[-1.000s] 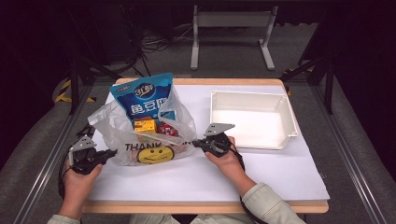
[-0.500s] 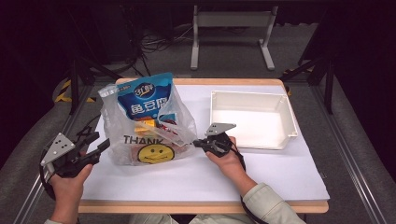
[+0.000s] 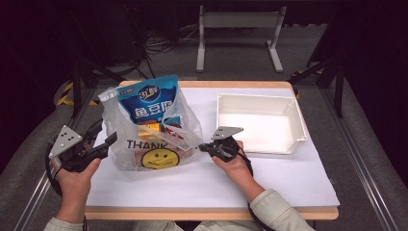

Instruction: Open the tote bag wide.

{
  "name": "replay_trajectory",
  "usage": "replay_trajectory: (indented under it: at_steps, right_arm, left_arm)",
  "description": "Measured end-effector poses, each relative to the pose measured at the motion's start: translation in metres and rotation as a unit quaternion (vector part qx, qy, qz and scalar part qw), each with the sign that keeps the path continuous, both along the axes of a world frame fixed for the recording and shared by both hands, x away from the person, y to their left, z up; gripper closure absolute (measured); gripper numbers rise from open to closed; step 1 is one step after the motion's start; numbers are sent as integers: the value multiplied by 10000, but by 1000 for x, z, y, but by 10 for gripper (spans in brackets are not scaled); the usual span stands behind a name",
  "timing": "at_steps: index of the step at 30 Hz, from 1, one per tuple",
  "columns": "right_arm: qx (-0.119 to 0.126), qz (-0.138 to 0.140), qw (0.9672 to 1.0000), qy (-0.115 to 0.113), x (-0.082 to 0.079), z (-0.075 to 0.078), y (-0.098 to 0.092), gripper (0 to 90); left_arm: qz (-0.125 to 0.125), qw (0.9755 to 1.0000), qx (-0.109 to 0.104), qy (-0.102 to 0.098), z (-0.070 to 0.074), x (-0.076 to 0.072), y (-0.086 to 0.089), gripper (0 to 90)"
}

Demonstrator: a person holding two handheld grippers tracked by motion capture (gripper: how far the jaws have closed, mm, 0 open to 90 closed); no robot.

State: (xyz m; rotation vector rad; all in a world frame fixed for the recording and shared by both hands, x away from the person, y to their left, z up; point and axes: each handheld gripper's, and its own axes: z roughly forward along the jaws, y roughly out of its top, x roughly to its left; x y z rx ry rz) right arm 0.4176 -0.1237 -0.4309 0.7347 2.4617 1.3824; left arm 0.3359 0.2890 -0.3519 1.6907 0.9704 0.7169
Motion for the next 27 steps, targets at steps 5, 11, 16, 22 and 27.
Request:
replay_trajectory:
  at_steps: [5, 11, 16, 22, 27]
  right_arm:
    - [3, 30, 10000, -34, -1, 1, 0, 898]
    - [-24, 48, 10000, -48, -2, 2, 0, 898]
    - [-87, 53, 9999, -24, -2, 2, -1, 898]
    - [-127, 72, 9999, 24, -5, -1, -4, 898]
    - [-166, 101, 9998, 79, -8, -3, -6, 898]
  left_arm:
    - [-41, 9998, 80, 148, -10, 4, 0, 733]
    - [-110, 9985, 208, 492, -22, 10, 2, 899]
    - [-124, 9962, 323, 800, -32, 16, 4, 900]
    - [-191, 9921, 429, 1164, -43, 21, 4, 900]
    - [-333, 9863, 606, 1496, -52, 21, 3, 900]
